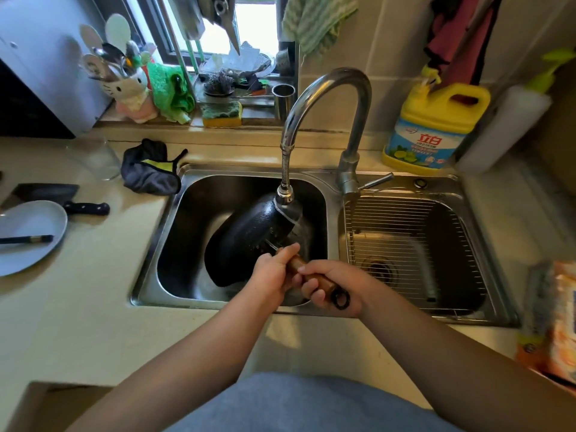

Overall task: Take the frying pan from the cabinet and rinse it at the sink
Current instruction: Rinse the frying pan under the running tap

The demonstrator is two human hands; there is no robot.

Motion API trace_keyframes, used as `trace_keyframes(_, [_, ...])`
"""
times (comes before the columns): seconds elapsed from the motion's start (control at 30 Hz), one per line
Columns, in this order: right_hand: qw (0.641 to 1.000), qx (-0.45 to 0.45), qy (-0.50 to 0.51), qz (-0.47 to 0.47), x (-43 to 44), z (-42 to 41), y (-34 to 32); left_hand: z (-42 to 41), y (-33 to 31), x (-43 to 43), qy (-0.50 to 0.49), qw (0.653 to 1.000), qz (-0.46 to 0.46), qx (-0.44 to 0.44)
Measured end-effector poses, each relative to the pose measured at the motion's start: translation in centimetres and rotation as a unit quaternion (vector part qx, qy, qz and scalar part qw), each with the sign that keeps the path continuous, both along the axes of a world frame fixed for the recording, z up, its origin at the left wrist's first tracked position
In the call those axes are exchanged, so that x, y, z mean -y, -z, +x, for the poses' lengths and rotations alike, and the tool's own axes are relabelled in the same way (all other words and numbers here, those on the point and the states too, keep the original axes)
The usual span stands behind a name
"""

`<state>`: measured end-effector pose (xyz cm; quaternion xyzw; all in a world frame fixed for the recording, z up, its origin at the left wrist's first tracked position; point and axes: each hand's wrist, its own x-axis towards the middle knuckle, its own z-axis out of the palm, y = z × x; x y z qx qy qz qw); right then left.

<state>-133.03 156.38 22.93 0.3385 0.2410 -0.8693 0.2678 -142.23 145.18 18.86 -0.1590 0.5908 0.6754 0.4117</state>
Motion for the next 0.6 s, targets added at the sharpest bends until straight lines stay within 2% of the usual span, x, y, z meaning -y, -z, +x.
trace_keyframes(0.17, [0.997,-0.01,0.053,-0.06,0.2,-0.4,-0.3,-0.3,0.2,-1.0,-0.002,0.999,-0.033,-0.034])
trace_keyframes(0.6, [0.987,-0.03,0.129,-0.091,0.1,-0.4,0.1,-1.6,-0.8,-3.2,0.075,0.985,-0.135,-0.077])
